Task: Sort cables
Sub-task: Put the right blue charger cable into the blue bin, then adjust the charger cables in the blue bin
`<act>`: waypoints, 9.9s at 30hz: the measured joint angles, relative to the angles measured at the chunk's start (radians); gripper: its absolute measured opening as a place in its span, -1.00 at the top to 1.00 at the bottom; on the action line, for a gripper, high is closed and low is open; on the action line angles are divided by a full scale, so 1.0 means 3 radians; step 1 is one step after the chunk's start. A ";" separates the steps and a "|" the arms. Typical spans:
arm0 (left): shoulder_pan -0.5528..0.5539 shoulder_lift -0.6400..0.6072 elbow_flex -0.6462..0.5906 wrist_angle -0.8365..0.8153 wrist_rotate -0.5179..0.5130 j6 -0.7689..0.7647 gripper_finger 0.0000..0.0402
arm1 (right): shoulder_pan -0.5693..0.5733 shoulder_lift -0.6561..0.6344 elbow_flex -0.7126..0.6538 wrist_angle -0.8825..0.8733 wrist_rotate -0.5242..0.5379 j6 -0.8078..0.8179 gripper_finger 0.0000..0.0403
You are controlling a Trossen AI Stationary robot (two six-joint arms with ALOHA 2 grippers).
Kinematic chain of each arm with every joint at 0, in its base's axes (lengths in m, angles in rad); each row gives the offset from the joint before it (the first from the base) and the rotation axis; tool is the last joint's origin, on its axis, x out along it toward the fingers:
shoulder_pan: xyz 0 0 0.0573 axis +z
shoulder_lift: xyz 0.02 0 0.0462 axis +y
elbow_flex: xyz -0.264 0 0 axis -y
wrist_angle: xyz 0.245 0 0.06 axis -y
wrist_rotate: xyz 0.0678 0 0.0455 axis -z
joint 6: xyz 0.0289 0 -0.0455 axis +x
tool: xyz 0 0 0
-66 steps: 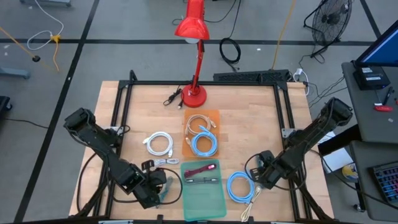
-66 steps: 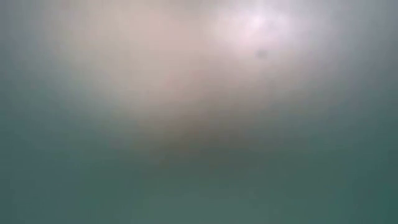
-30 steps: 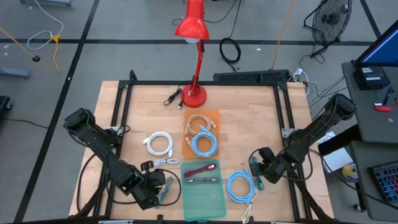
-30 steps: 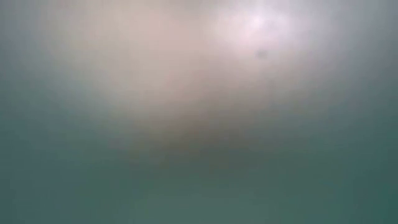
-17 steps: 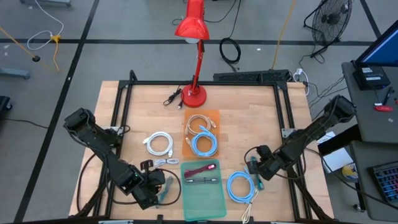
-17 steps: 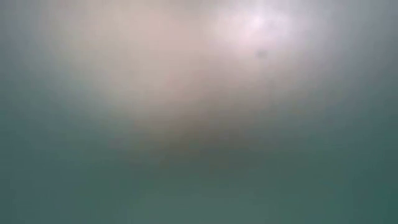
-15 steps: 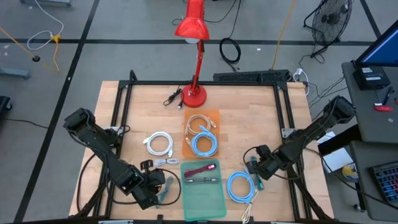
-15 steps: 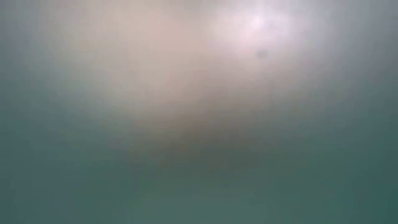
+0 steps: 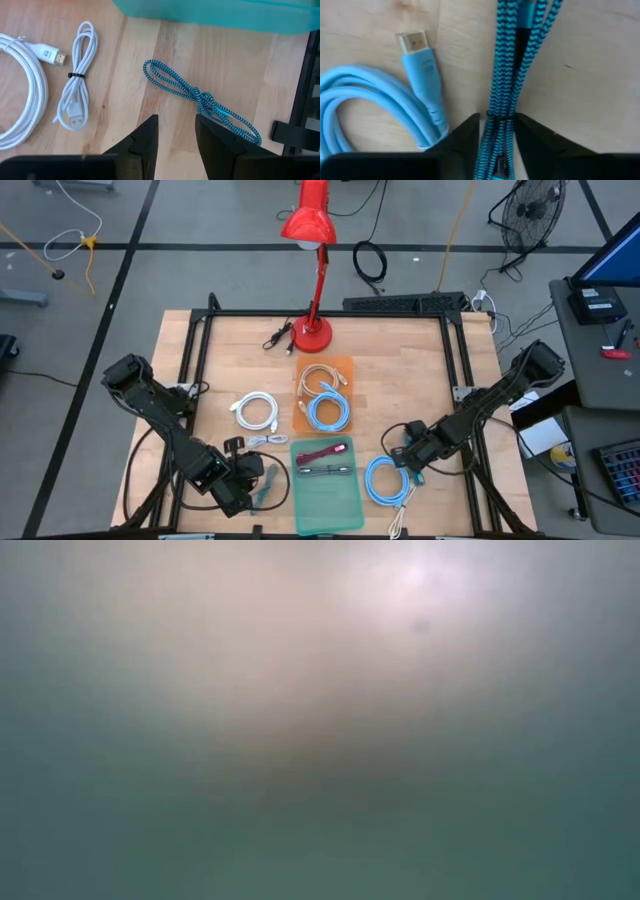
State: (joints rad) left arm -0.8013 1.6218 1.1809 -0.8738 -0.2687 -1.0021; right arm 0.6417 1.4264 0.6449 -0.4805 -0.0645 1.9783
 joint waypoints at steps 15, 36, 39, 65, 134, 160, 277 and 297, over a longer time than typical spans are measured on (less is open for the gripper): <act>0.0122 -0.0053 -0.0001 -0.0224 -0.0651 -0.0550 0.35 | -0.0043 -0.0678 -0.0031 0.0188 0.1339 -0.0111 0.93; 0.1902 -0.1021 0.0011 0.3426 0.0003 0.1223 0.35 | -0.0644 -0.1781 -0.0015 0.3110 0.1787 -0.3183 0.93; 0.2249 -0.0897 0.0001 0.3390 0.0323 0.1155 0.31 | -0.0763 -0.1720 -0.0015 0.3121 0.1562 -0.3271 0.93; 0.2635 0.0225 0.0629 0.3665 0.1477 0.0581 -0.11 | -0.1159 -0.1145 -0.0014 0.3498 0.1069 -0.3209 0.93; 0.1666 0.1639 0.1927 0.0645 0.2229 0.2229 0.91 | -0.1392 -0.1255 -0.0015 0.3243 0.0810 -0.3437 0.18; 0.1743 0.2001 0.1925 0.0599 0.2576 0.2184 0.55 | -0.1392 -0.1253 -0.0015 0.3177 0.0809 -0.3496 0.18; 0.1725 0.2057 0.1807 -0.0015 0.0886 0.2313 1.00 | -0.1740 -0.1255 -0.0014 0.3081 0.0634 -0.3406 0.18; 0.1989 0.2057 0.1807 -0.0027 0.0891 0.2261 1.00 | -0.1674 -0.1255 -0.0014 0.3081 0.0632 -0.3406 0.18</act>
State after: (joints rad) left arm -0.2047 2.2391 1.7229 -0.8818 -0.0015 -0.3237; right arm 0.1394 1.0500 0.6407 0.4438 0.1252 0.9565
